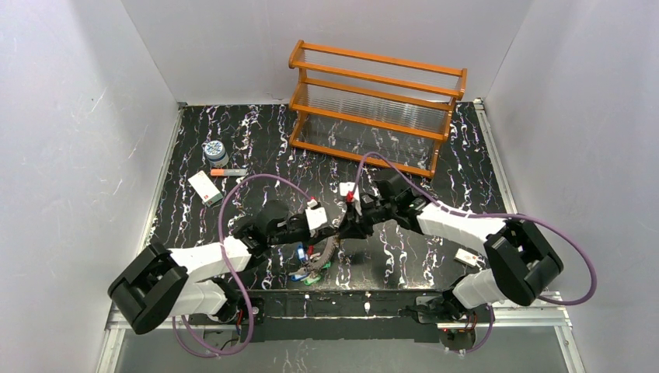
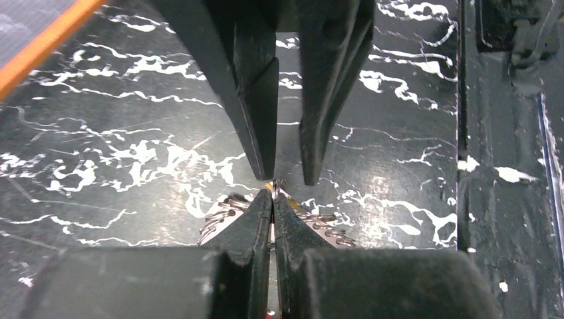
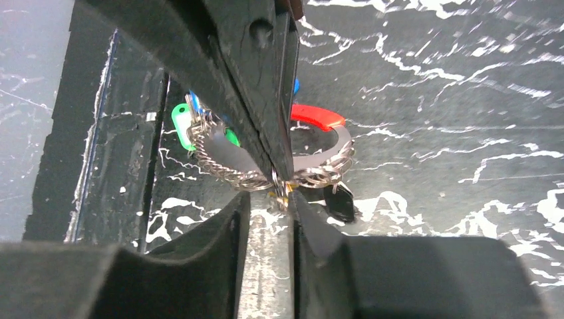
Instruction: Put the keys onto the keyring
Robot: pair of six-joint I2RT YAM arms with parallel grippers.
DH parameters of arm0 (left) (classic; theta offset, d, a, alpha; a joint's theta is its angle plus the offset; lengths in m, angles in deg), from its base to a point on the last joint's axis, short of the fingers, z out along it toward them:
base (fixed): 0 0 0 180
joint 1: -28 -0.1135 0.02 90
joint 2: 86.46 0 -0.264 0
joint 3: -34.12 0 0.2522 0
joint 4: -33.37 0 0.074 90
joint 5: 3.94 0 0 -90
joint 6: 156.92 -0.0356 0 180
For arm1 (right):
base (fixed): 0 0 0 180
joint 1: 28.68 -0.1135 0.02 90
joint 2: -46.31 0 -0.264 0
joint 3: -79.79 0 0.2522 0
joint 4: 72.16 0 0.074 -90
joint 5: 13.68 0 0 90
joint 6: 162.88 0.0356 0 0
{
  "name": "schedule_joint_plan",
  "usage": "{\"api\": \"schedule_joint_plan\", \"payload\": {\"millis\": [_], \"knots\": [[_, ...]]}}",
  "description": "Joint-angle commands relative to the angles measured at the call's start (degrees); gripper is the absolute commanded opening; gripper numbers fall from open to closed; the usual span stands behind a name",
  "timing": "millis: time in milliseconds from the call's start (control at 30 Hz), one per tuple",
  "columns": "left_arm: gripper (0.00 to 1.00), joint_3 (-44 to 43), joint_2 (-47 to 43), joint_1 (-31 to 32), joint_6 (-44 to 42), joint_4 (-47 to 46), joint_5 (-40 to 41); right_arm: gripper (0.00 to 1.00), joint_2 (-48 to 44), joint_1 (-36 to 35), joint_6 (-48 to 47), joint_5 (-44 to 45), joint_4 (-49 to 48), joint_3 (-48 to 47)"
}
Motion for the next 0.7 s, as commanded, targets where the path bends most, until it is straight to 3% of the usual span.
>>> {"api": "schedule_joint_plan", "payload": {"millis": [0,133,333,567,667], "knots": [[0.00,2.26,-5.15,0.11,4.13,-6.16,4.83,0.40,-5.31,2.63,8.96,-6.07,-15.99,4.10],[0.00,5.62,-8.11,0.13,7.38,-14.54,6.62,0.45,-8.06,4.41,12.60,-7.67,-23.54,7.57],[0.00,9.71,-10.34,0.11,9.46,-24.92,7.94,0.45,-8.70,5.35,12.89,-10.75,-25.71,8.30],[0.00,10.16,-9.87,0.11,11.44,-28.17,7.27,0.44,-6.04,5.34,14.62,-13.75,-28.82,7.42],[0.00,10.24,-9.40,0.11,11.91,-28.83,6.92,0.37,-4.43,5.37,15.43,-14.27,-30.43,7.06]]}}
